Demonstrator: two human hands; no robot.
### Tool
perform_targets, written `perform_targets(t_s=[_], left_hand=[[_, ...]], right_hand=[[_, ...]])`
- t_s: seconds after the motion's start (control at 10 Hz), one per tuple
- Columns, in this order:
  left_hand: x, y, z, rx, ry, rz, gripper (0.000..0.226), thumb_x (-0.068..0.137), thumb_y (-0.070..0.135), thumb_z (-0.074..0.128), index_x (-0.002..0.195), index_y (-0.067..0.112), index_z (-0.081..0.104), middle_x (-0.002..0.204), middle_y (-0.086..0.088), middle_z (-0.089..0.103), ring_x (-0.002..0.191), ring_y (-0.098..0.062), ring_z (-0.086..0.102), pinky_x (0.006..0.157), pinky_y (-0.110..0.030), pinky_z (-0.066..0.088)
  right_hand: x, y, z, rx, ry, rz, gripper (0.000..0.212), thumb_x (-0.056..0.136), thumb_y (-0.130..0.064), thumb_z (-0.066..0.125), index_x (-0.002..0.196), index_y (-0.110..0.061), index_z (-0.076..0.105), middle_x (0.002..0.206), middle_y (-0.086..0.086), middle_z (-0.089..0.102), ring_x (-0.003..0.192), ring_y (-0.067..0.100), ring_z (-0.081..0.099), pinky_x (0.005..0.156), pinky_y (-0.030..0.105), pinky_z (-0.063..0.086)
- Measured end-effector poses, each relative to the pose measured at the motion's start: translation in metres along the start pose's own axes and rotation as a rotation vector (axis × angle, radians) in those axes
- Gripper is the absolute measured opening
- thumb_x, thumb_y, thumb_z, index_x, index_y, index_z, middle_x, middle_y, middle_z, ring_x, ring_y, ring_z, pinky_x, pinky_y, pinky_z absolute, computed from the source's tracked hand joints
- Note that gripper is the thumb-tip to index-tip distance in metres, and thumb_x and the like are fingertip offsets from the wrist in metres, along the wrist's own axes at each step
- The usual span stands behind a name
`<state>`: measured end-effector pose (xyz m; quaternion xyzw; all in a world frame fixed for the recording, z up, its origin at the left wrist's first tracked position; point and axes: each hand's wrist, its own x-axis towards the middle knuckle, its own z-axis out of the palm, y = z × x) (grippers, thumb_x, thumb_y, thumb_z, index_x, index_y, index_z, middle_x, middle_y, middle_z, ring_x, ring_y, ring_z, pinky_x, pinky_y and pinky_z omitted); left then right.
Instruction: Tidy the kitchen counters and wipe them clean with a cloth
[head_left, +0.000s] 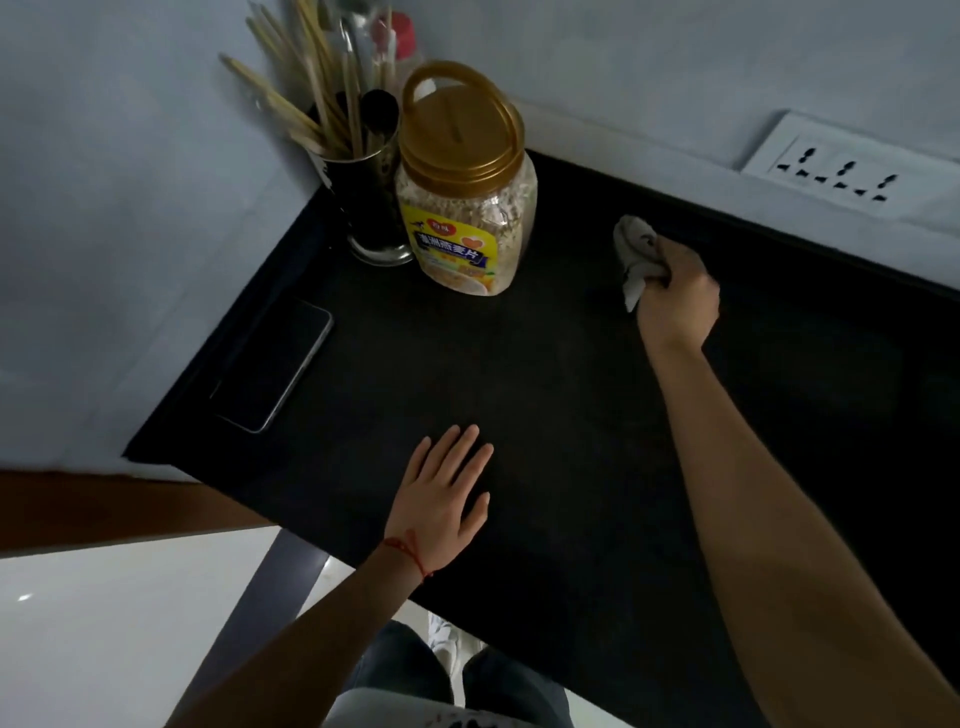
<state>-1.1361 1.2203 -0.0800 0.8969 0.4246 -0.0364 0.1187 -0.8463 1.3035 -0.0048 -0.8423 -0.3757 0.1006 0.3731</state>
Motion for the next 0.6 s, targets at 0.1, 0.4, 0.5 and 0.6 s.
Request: perform_targets(t_s=[0.1,0.4,0.5,0.6], left_hand=[[0.0,0.0,0.0,0.002,0.031,0.005,0.05,0.087,0.041,0.039,0.134,0.024,0.039,0.145,-0.002,0.042,0.135,-0.016,0.03,0.113,-0.036,0.016],[0.001,0.0,0.001,-0.002,0.079,0.014,0.049,0.085,0.04,0.041,0.132,0.024,0.042,0.143,-0.002,0.045,0.134,-0.016,0.03,0.111,-0.037,0.019],[0.0,0.002,-0.003,-0.013,0.08,0.016,0.049,0.086,0.04,0.04,0.132,0.024,0.042,0.143,-0.002,0.044,0.134,-0.015,0.028,0.112,-0.036,0.018],[-0.001,0.001,-0.001,-0.027,0.075,0.015,0.049,0.086,0.04,0.038,0.133,0.024,0.04,0.144,-0.002,0.044,0.135,-0.017,0.031,0.112,-0.037,0.017]], right_hand=[[0.011,0.01,0.021,-0.133,-0.135,-0.033,0.046,0.087,-0.004,0.05,0.131,-0.014,0.05,0.139,0.009,0.049,0.128,0.028,0.045,0.102,0.047,0.042],[0.0,0.028,0.026,-0.202,-0.372,-0.023,0.054,0.091,-0.014,0.049,0.142,-0.022,0.034,0.153,0.0,0.028,0.141,0.02,0.024,0.112,0.045,0.031],[-0.025,0.019,0.007,-0.073,-0.325,0.048,0.05,0.091,-0.018,0.051,0.139,-0.022,0.037,0.148,0.002,0.037,0.135,0.022,0.036,0.106,0.044,0.04],[-0.078,0.017,-0.01,0.058,-0.274,0.132,0.048,0.091,-0.018,0.053,0.138,-0.02,0.04,0.146,0.0,0.04,0.136,0.016,0.035,0.111,0.038,0.034]])
